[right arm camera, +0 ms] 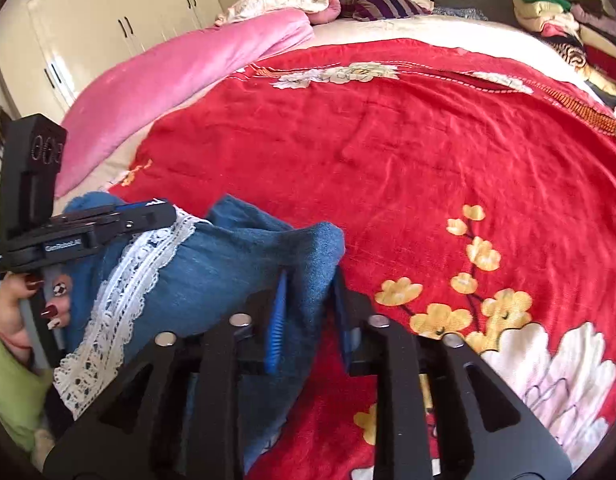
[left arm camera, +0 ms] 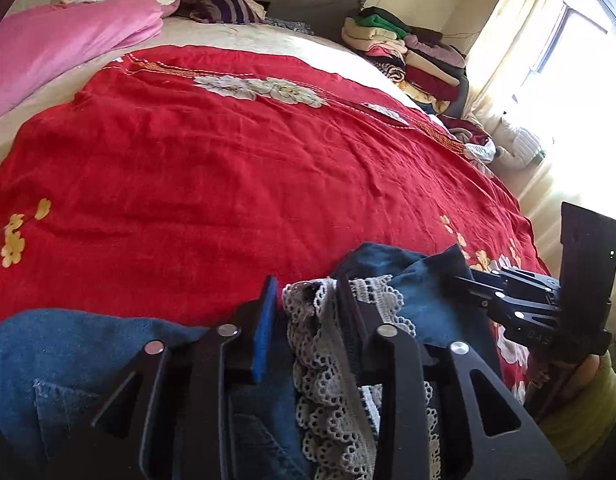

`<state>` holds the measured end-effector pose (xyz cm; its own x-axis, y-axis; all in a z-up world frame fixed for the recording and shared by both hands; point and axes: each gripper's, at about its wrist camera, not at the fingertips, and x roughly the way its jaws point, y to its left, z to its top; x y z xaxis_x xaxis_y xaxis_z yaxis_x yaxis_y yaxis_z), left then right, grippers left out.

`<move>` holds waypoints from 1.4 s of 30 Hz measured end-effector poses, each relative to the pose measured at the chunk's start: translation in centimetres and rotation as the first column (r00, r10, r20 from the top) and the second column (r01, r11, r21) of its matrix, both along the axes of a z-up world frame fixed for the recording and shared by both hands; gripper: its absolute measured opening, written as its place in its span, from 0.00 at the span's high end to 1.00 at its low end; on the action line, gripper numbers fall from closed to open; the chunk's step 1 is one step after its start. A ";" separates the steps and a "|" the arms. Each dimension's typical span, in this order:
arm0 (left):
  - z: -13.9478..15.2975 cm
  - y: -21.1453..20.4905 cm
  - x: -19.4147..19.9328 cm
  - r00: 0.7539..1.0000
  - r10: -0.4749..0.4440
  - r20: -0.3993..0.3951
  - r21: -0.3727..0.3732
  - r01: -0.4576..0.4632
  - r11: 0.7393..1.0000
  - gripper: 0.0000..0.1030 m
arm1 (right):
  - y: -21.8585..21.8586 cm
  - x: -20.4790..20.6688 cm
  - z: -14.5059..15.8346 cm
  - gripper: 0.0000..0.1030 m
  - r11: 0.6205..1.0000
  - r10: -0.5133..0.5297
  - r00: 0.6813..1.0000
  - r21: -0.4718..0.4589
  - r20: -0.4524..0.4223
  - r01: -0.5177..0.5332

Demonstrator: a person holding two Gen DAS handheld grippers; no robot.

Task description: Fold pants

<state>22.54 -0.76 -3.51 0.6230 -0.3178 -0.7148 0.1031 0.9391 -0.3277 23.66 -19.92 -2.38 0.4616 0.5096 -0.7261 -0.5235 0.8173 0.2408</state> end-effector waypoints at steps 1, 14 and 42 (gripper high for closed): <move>0.4 0.1 -0.4 1.000 0.002 0.012 0.014 -0.002 1.000 0.66 | -0.4 -0.4 0.3 0.71 1.000 -0.009 1.000 0.001 0.013 0.009; 6.5 -0.9 -6.6 0.988 0.021 0.152 0.185 -0.049 0.981 0.29 | -2.8 -8.1 5.8 0.26 0.999 -0.004 0.984 0.053 0.178 -0.006; 7.1 -0.4 -15.1 0.991 0.056 0.120 0.175 -0.077 0.982 0.18 | -2.2 -15.4 5.1 0.15 0.996 0.086 0.982 -0.038 0.170 -0.081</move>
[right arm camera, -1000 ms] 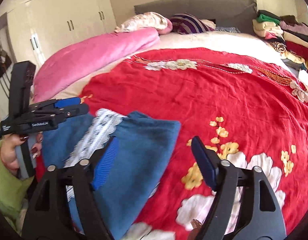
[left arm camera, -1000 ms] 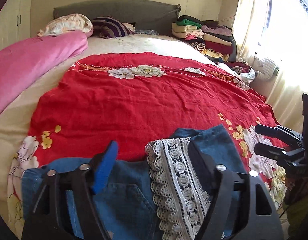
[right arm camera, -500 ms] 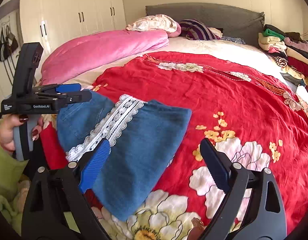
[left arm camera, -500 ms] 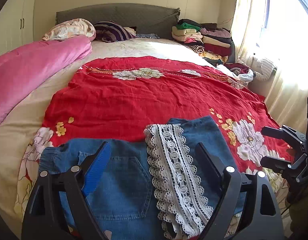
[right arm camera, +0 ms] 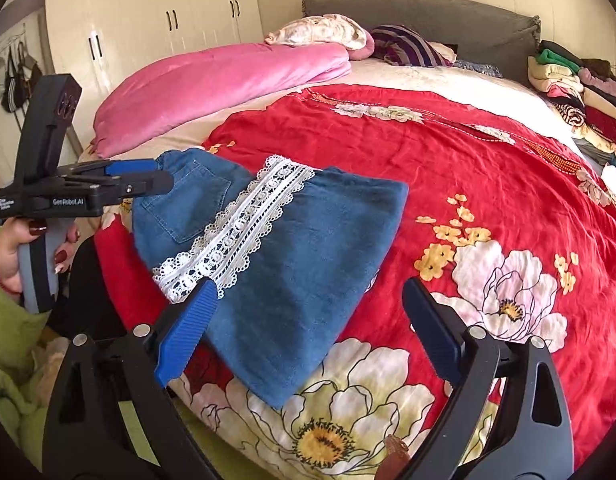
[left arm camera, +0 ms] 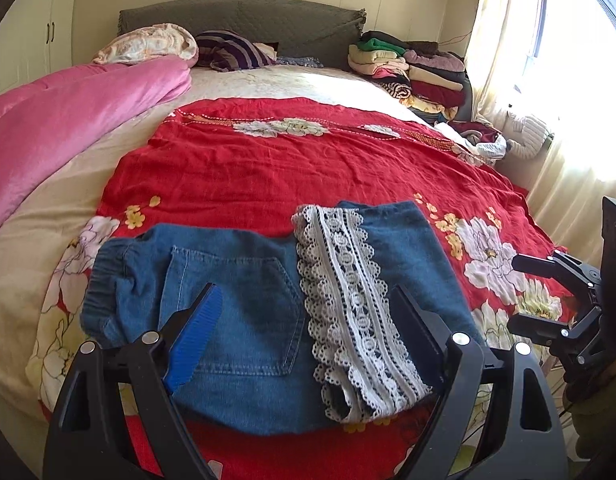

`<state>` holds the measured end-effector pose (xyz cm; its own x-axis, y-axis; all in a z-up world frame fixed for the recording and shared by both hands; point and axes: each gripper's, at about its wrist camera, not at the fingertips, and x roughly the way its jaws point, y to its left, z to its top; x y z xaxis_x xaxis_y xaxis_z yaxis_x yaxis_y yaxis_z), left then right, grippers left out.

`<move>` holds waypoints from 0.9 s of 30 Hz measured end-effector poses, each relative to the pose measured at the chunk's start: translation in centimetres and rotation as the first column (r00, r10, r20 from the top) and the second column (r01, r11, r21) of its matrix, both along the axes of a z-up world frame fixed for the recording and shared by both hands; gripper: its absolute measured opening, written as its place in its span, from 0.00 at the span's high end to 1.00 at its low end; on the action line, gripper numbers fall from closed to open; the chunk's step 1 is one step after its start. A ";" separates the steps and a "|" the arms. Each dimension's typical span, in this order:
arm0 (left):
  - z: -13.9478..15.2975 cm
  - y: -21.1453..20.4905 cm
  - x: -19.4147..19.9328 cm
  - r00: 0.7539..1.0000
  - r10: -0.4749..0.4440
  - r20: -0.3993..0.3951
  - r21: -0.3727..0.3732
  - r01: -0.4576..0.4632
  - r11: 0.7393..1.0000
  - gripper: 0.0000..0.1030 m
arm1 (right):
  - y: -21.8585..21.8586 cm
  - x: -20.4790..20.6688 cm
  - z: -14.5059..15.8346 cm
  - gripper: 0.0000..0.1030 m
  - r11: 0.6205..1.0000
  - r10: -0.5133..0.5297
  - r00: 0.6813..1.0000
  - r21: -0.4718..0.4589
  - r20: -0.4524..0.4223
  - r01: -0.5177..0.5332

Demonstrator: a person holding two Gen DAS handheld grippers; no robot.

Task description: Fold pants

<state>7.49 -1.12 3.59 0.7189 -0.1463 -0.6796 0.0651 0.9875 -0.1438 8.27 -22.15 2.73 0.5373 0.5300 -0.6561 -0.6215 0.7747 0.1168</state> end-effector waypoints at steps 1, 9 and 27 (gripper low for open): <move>-0.1 0.0 -0.2 1.000 -0.002 -0.003 -0.005 0.002 1.000 0.18 | 0.1 -0.1 0.0 0.15 1.000 0.002 1.000 0.001 -0.001 -0.002; -1.5 -0.5 -1.6 0.998 -0.027 -0.052 -0.028 0.026 0.999 0.18 | 0.6 -1.1 -0.4 0.15 1.000 0.028 1.000 0.000 0.002 -0.028; -7.1 -1.8 -2.3 0.973 -0.112 -0.204 -0.204 0.070 0.977 0.83 | 3.5 -2.6 -5.1 0.46 0.983 0.155 0.986 -0.087 -0.063 -0.160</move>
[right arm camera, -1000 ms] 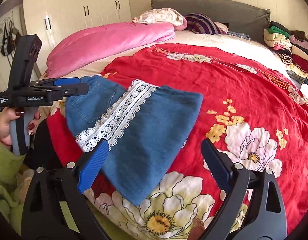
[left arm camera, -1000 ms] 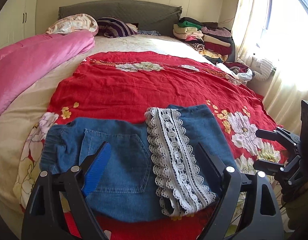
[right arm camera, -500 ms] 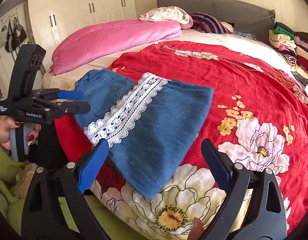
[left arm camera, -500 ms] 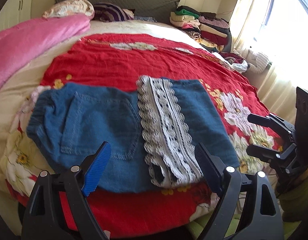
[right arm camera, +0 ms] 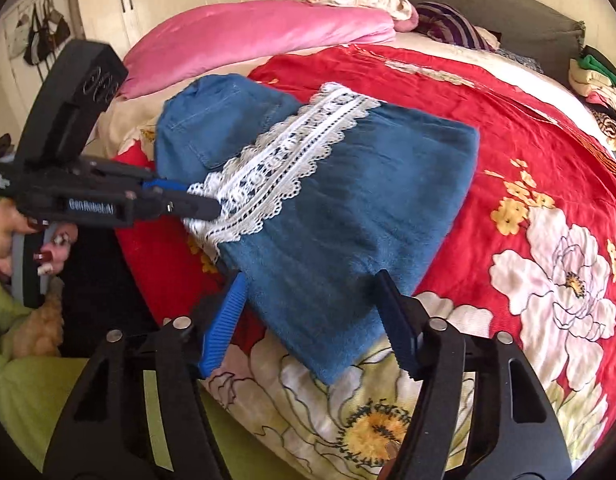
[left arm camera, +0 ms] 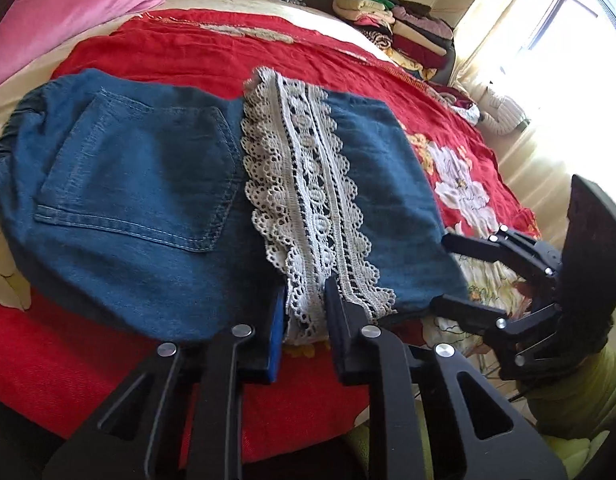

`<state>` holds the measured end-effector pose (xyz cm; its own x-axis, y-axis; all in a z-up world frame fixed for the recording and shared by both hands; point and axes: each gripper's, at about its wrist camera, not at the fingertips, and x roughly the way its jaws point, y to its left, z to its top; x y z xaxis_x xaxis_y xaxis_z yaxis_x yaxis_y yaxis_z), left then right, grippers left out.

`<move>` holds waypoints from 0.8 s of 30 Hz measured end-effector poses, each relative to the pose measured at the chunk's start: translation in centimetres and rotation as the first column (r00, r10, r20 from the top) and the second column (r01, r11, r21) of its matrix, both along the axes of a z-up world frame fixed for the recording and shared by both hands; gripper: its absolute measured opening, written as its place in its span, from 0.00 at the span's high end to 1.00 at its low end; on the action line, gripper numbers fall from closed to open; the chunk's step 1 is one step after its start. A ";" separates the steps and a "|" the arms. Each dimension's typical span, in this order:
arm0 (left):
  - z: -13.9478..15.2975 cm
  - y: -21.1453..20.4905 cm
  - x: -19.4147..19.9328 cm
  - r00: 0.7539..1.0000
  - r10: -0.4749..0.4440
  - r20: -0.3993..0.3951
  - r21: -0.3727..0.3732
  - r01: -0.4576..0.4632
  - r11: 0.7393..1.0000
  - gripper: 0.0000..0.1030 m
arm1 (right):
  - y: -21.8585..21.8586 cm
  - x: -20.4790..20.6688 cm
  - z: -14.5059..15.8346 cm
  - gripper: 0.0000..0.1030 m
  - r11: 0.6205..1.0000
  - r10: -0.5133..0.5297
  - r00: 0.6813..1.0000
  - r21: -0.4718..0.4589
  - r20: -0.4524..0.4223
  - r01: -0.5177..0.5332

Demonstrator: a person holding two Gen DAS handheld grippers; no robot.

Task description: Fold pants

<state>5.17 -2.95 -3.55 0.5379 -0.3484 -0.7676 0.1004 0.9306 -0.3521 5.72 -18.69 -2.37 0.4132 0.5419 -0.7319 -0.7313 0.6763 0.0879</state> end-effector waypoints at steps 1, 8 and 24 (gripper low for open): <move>0.2 0.2 -0.3 1.000 0.004 0.007 0.018 -0.004 1.000 0.84 | 0.2 -0.2 0.1 0.46 1.000 0.014 1.000 0.006 0.002 -0.014; -0.3 0.3 -0.1 1.000 0.017 -0.011 0.055 -0.017 0.998 0.77 | 1.4 -0.2 -1.6 0.46 0.997 0.027 1.000 -0.077 -0.008 -0.028; 3.0 1.6 -1.4 0.993 0.078 0.090 0.132 -0.089 0.987 0.44 | -0.4 0.3 3.5 0.22 0.996 -0.027 0.999 0.084 0.028 0.024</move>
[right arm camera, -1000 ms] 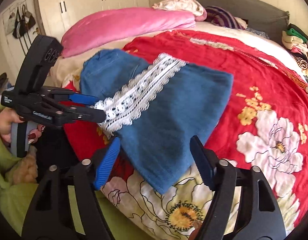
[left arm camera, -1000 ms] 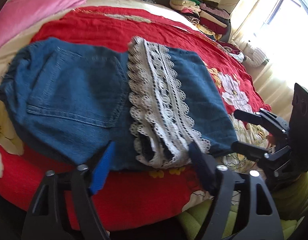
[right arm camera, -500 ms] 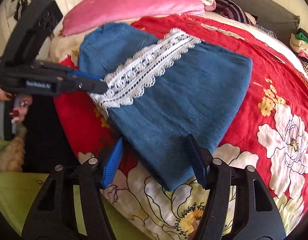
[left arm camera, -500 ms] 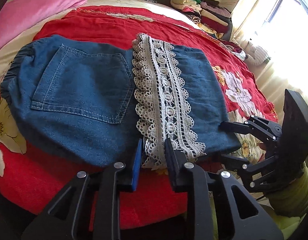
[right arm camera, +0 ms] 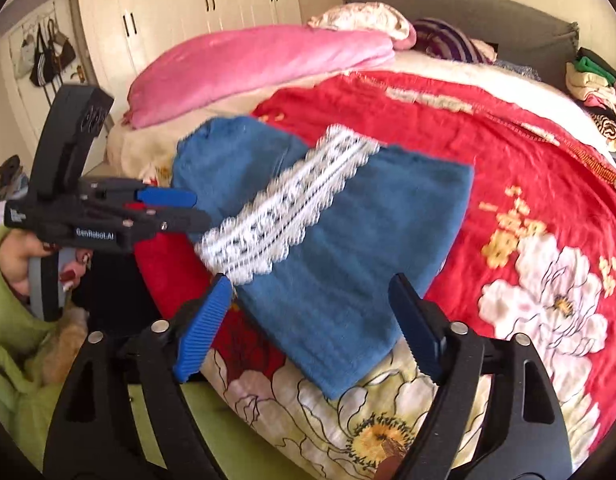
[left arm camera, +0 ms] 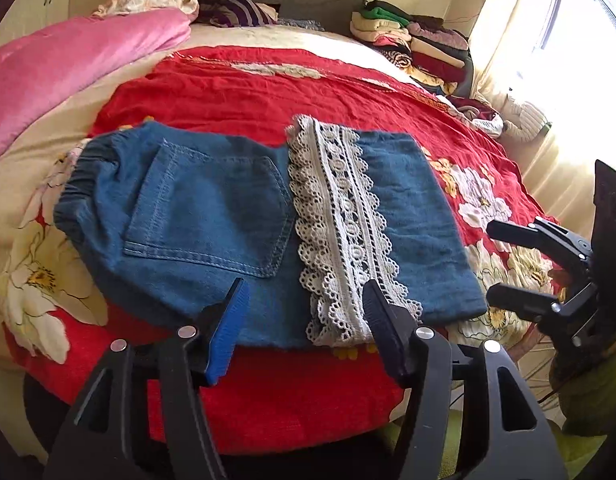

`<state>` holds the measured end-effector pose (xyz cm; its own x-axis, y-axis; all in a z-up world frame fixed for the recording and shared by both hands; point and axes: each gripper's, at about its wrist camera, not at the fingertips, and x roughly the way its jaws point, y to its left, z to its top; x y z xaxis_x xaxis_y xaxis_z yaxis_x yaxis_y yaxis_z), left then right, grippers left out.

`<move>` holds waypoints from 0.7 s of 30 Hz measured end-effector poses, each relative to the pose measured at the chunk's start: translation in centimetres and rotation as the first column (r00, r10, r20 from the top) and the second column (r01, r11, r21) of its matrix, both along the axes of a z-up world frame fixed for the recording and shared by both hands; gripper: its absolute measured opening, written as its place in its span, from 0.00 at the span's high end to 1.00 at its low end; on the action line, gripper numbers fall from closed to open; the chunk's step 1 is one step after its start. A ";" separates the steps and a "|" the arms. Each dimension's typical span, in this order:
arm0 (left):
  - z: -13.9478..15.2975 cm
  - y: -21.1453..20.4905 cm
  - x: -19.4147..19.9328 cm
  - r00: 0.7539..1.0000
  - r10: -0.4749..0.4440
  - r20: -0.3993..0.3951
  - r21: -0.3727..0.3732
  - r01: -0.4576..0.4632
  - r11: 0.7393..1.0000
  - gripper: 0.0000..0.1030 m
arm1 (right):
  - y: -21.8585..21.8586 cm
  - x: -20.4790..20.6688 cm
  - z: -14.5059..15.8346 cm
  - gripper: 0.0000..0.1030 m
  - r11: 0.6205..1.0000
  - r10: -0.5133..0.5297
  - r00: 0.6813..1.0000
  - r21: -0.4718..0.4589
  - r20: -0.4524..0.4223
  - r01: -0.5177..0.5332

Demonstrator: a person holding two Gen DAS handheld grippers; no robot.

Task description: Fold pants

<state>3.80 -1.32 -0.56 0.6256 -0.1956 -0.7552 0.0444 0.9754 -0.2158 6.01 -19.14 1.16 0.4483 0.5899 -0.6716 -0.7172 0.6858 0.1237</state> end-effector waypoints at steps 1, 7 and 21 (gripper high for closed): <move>0.1 0.2 -0.1 1.000 0.005 0.004 0.001 -0.005 1.000 0.43 | 0.0 0.1 0.3 0.21 1.000 -0.003 1.000 0.003 0.007 0.003; 1.3 1.9 -0.7 0.997 0.066 0.042 0.031 -0.067 0.997 0.22 | 0.8 1.0 2.6 0.15 1.000 -0.030 0.997 0.004 0.069 0.030; 1.7 6.4 -1.2 0.981 0.185 0.058 0.036 -0.188 0.982 0.07 | 6.9 4.8 6.0 0.11 0.999 0.047 0.989 -0.031 0.142 -0.043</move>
